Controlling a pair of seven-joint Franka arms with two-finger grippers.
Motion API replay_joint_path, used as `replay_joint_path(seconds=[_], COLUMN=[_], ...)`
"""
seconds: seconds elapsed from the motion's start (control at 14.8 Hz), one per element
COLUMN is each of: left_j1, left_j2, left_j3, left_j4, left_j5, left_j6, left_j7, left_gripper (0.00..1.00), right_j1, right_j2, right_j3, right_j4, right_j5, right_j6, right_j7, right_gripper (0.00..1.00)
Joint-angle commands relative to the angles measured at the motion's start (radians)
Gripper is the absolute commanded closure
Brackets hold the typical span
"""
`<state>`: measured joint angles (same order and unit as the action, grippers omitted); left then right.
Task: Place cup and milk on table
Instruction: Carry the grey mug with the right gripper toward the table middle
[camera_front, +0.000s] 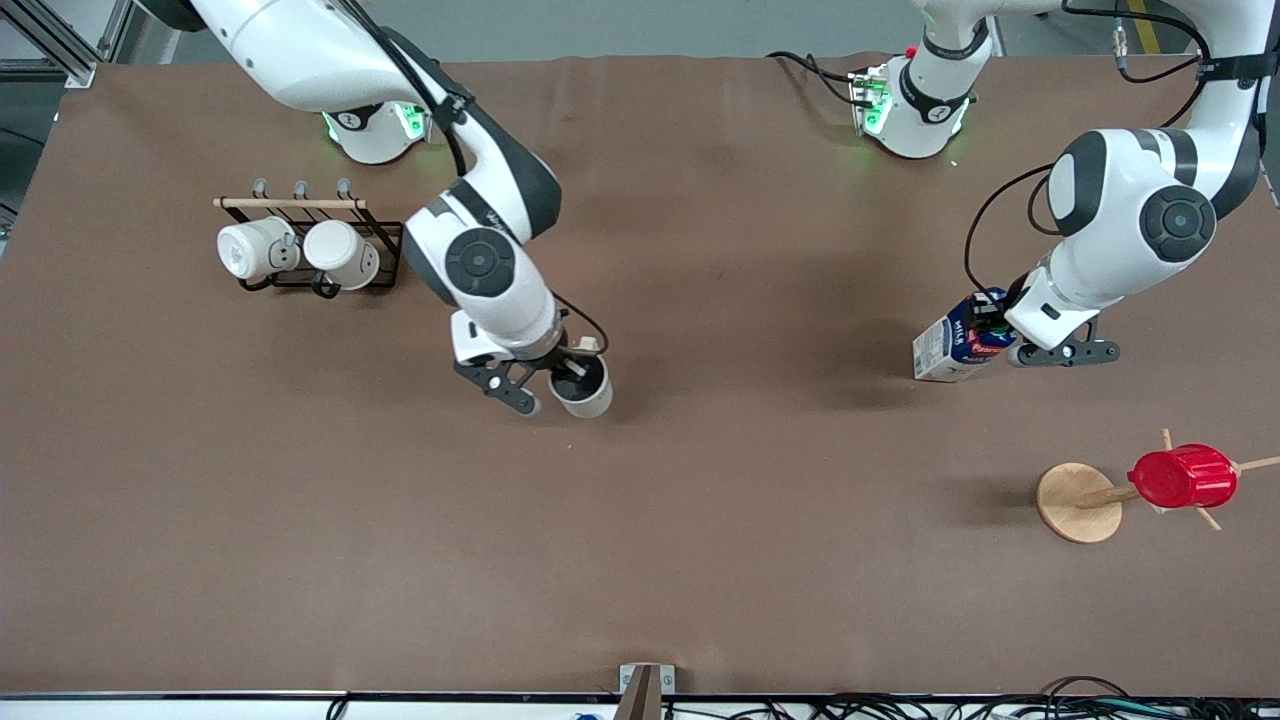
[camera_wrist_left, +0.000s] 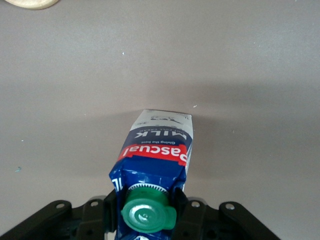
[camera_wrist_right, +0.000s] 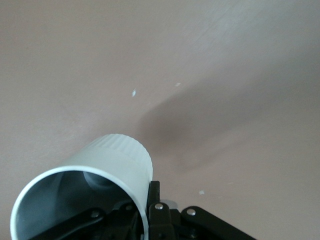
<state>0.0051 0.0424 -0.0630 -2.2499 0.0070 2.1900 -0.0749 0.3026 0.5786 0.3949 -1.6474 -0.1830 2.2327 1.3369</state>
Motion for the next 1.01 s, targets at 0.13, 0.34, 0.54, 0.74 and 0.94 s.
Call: replay_joint_path(seconds=[0.13, 0.34, 0.54, 0.74, 0.94], left_j1=[0.003, 0.000, -0.010, -0.023, -0.062], left_j2=[-0.026, -0.013, 0.017, 0.082, 0.164], left_j3=[-0.005, -0.006, -0.008, -0.011, -0.009], left_j4=[0.013, 0.049, 0.128, 0.268, 0.418], left_j5=[0.016, 0.016, 0.016, 0.018, 0.016], left_j6=[0.005, -0.004, -0.024, -0.102, -0.182], left_j7=[0.012, 0.012, 0.012, 0.009, 0.000], left_gripper=[0.86, 0.92, 0.92, 0.93, 0.93], right_j1=[0.038, 0.062, 0.069, 0.064, 0.061], right_j2=[0.070, 0.089, 0.101, 0.101, 0.099], right_j3=[0.010, 0.010, 0.010, 0.010, 0.010], right_j4=[0.011, 0.011, 0.009, 0.008, 0.008], right_j5=[-0.093, -0.102, -0.110, -0.108, -0.108], right_j6=[0.042, 0.044, 0.073, 0.078, 0.076], right_j7=[0.114, 0.116, 0.117, 0.117, 0.117], right_gripper=[0.99, 0.97, 0.94, 0.65, 0.51])
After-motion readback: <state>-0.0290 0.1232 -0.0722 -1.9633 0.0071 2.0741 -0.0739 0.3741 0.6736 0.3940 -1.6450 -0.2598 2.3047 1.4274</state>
